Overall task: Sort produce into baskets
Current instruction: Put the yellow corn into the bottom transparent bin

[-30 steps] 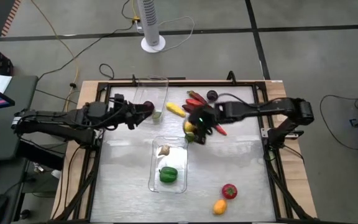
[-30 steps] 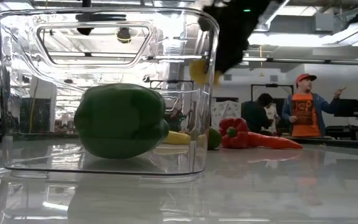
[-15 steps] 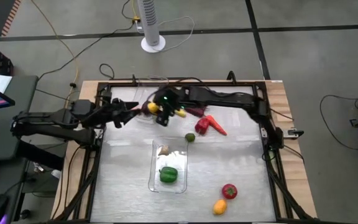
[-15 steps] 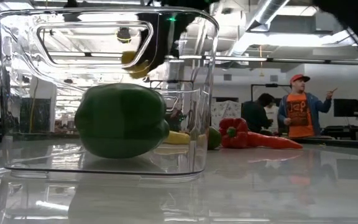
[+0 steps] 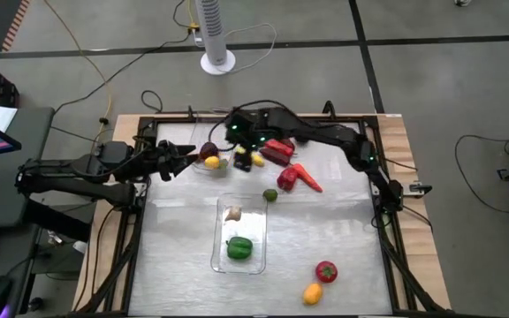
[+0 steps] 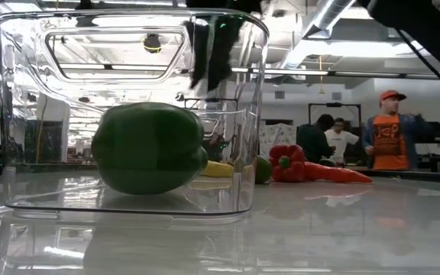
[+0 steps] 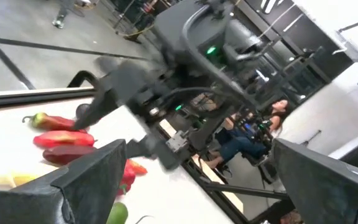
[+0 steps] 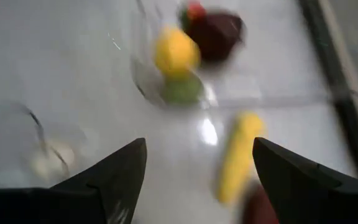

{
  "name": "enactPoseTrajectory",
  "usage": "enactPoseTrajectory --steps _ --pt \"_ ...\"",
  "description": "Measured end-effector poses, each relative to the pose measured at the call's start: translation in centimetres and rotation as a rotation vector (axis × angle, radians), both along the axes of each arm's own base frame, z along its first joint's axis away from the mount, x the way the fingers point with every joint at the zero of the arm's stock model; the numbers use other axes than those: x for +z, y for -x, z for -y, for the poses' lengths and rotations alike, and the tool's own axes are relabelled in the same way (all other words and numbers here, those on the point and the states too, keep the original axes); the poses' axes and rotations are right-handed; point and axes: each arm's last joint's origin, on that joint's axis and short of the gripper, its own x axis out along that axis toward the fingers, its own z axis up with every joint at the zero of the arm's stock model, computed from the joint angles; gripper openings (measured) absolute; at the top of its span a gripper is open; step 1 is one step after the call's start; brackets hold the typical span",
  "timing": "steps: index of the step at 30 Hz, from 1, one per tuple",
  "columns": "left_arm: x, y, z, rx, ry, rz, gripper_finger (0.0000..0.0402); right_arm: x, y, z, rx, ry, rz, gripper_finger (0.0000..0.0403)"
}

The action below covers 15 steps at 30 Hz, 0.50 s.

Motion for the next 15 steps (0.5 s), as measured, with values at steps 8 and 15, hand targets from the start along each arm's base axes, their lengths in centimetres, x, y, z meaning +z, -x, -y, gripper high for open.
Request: enactPoseTrajectory --steps 8,15 --pt "-0.3 -0.7 -0.1 0.042 0.029 -0.01 0.0386 -2.7 1.6 3.3 -0.018 -0.031 -0.019 0.031" --pt "-0.2 -0.6 0.0 0.008 0.079 0.013 0.0386 -8.6 1.5 4.9 -0.053 -0.065 0.003 0.0309"
